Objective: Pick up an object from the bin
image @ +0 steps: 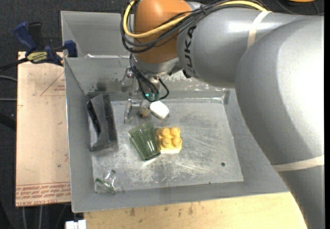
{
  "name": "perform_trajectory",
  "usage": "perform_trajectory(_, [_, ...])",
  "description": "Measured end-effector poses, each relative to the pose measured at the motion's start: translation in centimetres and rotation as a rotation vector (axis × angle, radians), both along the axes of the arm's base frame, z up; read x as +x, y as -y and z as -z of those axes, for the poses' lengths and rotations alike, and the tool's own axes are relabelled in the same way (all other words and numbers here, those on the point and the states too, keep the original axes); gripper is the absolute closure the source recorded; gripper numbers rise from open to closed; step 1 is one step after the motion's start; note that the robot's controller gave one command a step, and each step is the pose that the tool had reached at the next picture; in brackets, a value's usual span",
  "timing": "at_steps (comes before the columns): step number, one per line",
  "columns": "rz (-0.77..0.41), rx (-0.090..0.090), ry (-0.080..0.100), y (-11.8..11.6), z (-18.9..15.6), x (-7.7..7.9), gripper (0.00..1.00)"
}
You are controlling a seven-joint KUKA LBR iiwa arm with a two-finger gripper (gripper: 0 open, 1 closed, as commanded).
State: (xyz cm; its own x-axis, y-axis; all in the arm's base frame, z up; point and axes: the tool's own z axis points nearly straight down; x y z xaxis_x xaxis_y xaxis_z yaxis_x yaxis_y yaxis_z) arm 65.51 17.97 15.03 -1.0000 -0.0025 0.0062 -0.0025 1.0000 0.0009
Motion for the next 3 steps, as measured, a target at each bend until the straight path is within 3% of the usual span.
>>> perform_trajectory(1, [0.002,0.001,0.008,0.1,-0.5,0.2,0.00])
perform_trajectory(2, [-0.079,0.002,0.008,1.5,-0.6,-1.7,0.00])
perform_trajectory(3, [-0.157,0.001,0.009,7.0,0.5,-4.4,0.00])
